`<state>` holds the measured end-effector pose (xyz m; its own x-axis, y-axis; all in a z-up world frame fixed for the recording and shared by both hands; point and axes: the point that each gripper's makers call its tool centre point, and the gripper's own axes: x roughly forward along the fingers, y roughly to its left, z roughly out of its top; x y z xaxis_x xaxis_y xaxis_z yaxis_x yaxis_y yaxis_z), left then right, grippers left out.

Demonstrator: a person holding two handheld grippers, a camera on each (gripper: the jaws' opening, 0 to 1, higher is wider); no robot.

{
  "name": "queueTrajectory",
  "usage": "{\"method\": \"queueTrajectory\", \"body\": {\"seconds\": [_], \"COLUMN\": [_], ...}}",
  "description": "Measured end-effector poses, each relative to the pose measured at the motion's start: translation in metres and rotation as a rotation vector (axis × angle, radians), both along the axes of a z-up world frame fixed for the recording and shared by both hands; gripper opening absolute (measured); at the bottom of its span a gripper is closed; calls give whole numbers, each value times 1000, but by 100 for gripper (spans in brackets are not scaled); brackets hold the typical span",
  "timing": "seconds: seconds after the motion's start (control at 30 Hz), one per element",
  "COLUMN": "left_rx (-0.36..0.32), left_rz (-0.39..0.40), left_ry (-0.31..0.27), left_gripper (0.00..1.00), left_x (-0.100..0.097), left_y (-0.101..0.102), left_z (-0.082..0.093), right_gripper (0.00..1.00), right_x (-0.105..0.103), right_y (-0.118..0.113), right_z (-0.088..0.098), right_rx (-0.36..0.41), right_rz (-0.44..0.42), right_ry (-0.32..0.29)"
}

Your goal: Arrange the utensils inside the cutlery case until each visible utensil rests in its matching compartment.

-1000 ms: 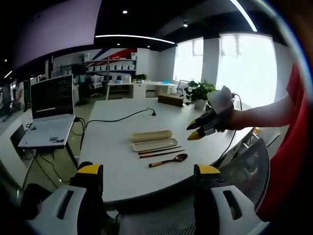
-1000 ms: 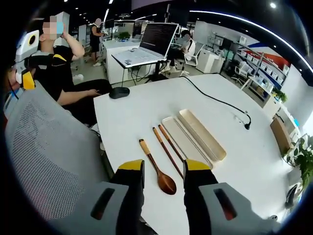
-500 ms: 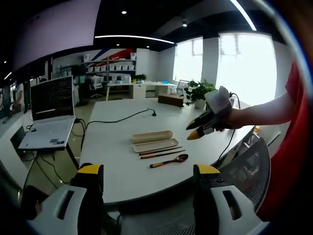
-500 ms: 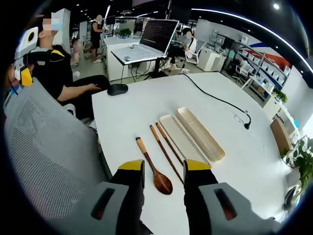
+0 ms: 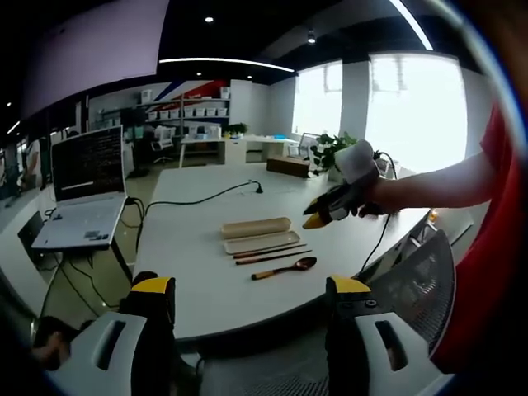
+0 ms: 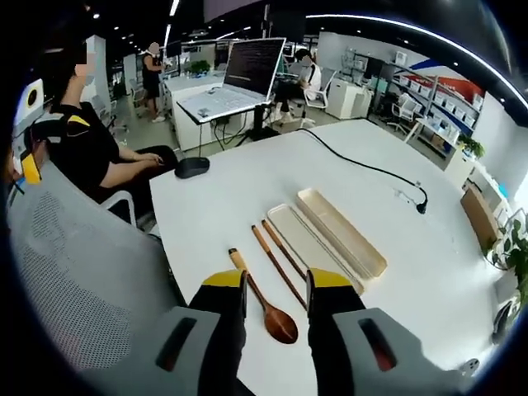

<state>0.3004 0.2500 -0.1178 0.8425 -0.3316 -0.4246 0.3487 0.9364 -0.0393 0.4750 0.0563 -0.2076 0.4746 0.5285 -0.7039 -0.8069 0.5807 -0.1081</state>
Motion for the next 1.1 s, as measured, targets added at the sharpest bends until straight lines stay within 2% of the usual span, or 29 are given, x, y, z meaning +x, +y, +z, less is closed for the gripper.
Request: {"method": "queueTrajectory", "body": {"seconds": [0.27, 0.4, 0.53, 0.6, 0.63, 0.7, 0.8, 0.83, 0.87, 0.93, 1.0, 1.1], "left_rx": [-1, 9, 1, -4, -9, -13, -25, -15, -7, -19, -23, -33], "left_rz": [31, 45, 47, 49, 45, 48, 28, 20, 16, 5, 6, 19], "left_ry": [-1, 1, 6, 15, 18, 6, 1, 13, 19, -7, -5, -4], "left_gripper": [77, 77, 77, 77, 77, 77, 77, 77, 77, 77, 77, 76], "left_x": [-3, -6, -8, -8, -7, -4, 1, 1, 1, 3, 6, 10], "left_y": [8, 8, 3, 1, 0, -1, -4, -4, -4, -4, -2, 3], "left_z": [1, 2, 1, 1, 2, 4, 1, -2, -2, 4, 3, 2], "right_gripper": [29, 28, 29, 31, 34, 37, 34, 33, 32, 31, 30, 30], "right_x": [0, 8, 13, 11, 10, 13, 22, 30, 31, 32, 33, 30], "right_y": [-2, -1, -4, -3, 4, 9, 4, -4, -3, 3, 3, 0], "right_z": [-4, -5, -9, -9, -4, -2, -10, -12, -11, -5, -8, -16], "right_rx": [-66, -26, -19, 25, 94, 139, 68, 18, 23, 84, 73, 17], "right_rz": [78, 65, 51, 21, 9, 16, 37, 6, -12, -25, -27, -9], "right_ry": [-1, 31, 60, 106, 133, 148, 120, 91, 93, 115, 122, 122]}}
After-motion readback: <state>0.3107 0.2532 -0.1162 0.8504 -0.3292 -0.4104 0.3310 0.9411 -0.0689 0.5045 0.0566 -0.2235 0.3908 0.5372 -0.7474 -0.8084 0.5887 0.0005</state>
